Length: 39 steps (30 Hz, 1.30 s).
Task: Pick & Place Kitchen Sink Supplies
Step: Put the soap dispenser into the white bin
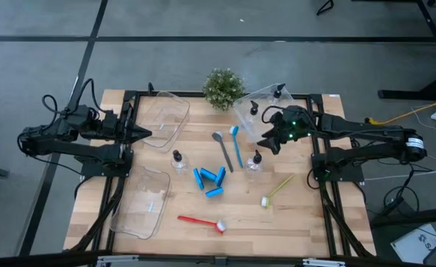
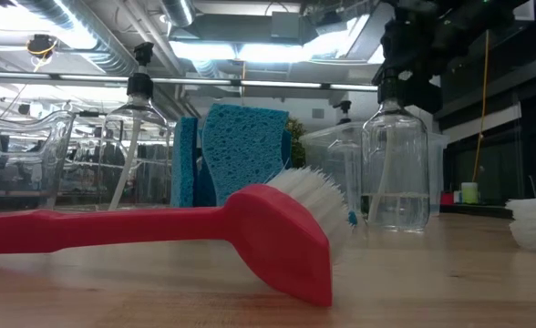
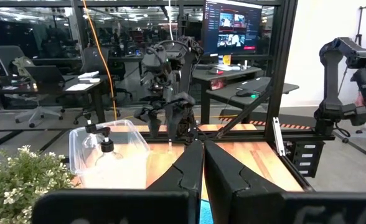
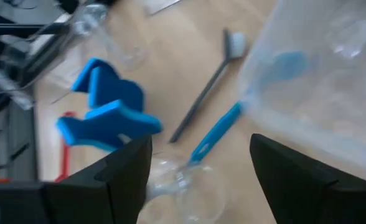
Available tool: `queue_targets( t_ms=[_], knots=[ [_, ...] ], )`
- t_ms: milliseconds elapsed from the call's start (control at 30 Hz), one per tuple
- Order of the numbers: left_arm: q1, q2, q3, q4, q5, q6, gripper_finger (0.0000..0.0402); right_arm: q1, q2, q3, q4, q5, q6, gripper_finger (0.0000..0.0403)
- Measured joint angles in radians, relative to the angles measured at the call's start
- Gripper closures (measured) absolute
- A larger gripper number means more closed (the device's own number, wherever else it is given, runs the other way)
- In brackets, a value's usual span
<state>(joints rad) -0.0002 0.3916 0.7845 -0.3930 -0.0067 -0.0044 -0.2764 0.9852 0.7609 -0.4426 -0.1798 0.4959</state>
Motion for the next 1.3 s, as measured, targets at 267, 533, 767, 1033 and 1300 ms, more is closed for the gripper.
queue_targets(
  t_ms=[267,533,767,1033,1300],
  knots=[
    [0.0,0.0,0.0,0.0,0.0,0.0,0.0391,0.0,-0.005,0.0,0.003,-0.046,0.013,0.0135],
    [0.0,0.0,0.0,0.0,0.0,0.0,0.039,0.0,-0.008,0.0,0.007,-0.055,0.016,0.0135],
    [0.0,0.0,0.0,0.0,0.0,0.0,0.0393,0.0,-0.038,0.064,-0.012,-0.059,-0.033,0.0135],
    [0.0,0.0,0.0,0.0,0.0,0.0,0.0389,0.064,-0.106,0.097,-0.015,-0.058,-0.028,0.0135],
    [0.0,0.0,0.0,0.0,0.0,0.0,0.0389,0.24,-0.129,0.097,-0.016,0.038,0.024,0.0135]
  ],
)
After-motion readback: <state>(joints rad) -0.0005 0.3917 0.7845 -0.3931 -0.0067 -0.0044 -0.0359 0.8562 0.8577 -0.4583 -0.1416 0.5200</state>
